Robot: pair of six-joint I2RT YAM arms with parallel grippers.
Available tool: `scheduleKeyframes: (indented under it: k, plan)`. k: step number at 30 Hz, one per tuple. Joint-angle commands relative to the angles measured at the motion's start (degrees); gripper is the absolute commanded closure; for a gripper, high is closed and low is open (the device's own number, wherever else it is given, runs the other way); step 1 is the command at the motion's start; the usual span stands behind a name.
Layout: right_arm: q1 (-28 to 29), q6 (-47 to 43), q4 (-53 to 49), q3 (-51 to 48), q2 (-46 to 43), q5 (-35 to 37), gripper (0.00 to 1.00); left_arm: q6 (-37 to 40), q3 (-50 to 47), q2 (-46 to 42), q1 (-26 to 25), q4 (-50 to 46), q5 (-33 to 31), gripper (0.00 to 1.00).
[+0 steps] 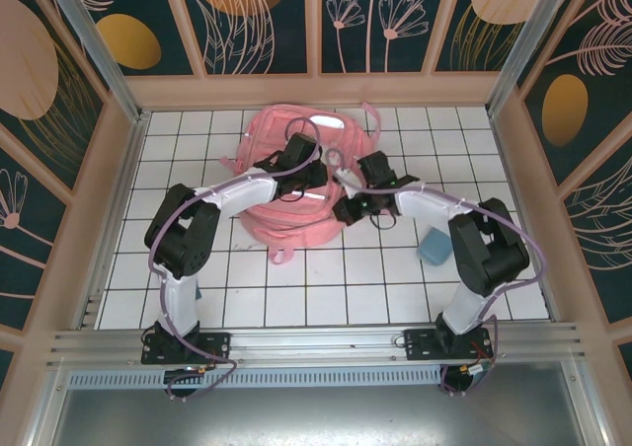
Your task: Pack books, pencil case, and school supplies into a backpack
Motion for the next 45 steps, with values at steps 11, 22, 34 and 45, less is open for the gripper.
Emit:
scheduleKeyframes:
  k: [11,22,34,45]
  plan:
    - [-7.11,19.89,8.98,-7.22,-14.11,4.44,0.65,13.18,-2.36,-10.53,-0.78,-4.55,-0.06,0.56]
    - [-11.71,31.89,7.95,-7.24,-17.10,8.98,0.35,27.51,-2.16,-11.09,-10.44,-20.45,-17.76,0.50]
    - [-12.64,32.49,7.51,-7.97,-18.31,9.26,0.28,30.12,0.84,-2.25,-13.83,-23.17,-32.83,0.50]
    - [-12.81,29.17,7.22,-8.20,-18.31,9.04,0.33,33.27,1.45,-5.17,-13.80,-18.90,-34.66,0.88]
